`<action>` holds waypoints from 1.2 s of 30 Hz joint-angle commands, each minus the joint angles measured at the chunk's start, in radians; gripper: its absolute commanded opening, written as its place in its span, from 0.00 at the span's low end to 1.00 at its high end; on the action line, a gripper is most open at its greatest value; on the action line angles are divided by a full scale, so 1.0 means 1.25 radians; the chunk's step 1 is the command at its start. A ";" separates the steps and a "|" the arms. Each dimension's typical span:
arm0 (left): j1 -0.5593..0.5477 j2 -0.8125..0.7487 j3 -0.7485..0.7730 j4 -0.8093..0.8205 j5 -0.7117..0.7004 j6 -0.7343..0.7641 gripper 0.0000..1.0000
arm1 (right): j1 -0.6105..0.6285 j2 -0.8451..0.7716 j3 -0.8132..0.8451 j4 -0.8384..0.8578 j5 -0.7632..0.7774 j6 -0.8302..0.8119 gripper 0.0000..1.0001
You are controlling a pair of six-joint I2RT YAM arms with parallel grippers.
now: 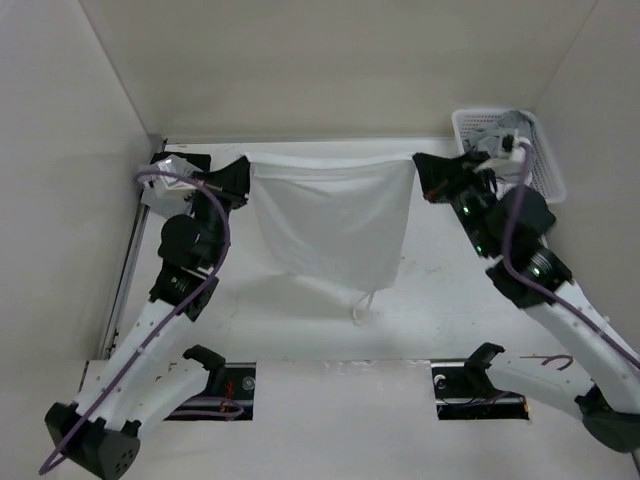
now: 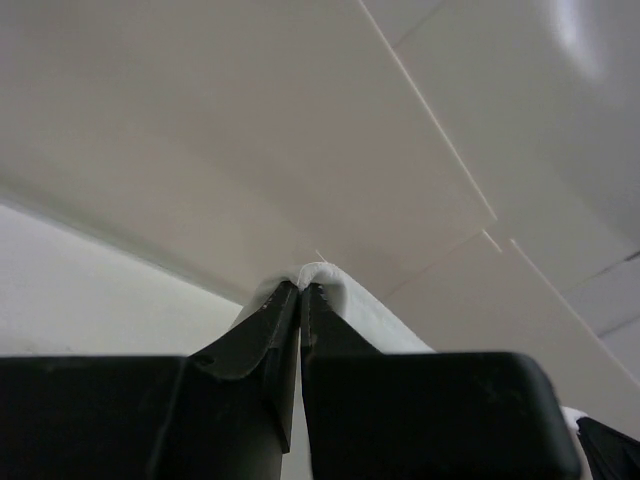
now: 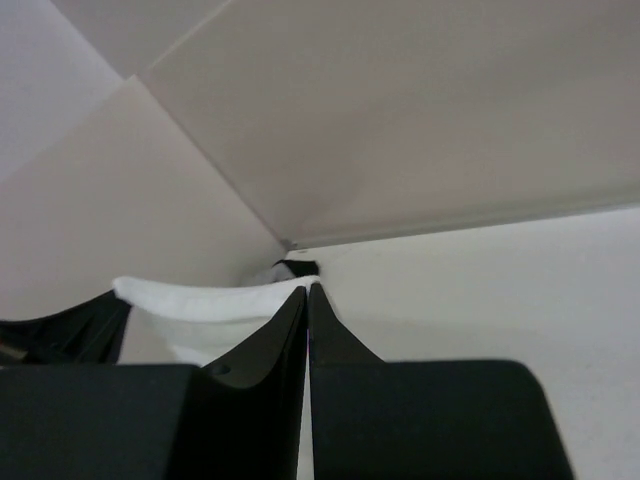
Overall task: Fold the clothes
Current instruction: Flatten the tank top out
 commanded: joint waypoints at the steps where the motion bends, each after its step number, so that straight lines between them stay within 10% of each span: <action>1: 0.055 0.128 0.062 0.100 -0.026 0.018 0.00 | -0.132 0.182 0.066 0.048 -0.179 0.008 0.05; 13: 0.229 0.396 0.426 0.035 0.230 -0.067 0.00 | -0.264 0.498 0.553 -0.062 -0.353 -0.003 0.05; 27: 0.221 0.275 -0.240 0.176 0.314 -0.179 0.01 | -0.240 0.256 -0.328 0.254 -0.360 0.187 0.05; 36: 0.270 0.347 -0.489 0.314 0.447 -0.192 0.12 | -0.193 0.316 -0.595 0.373 -0.366 0.265 0.05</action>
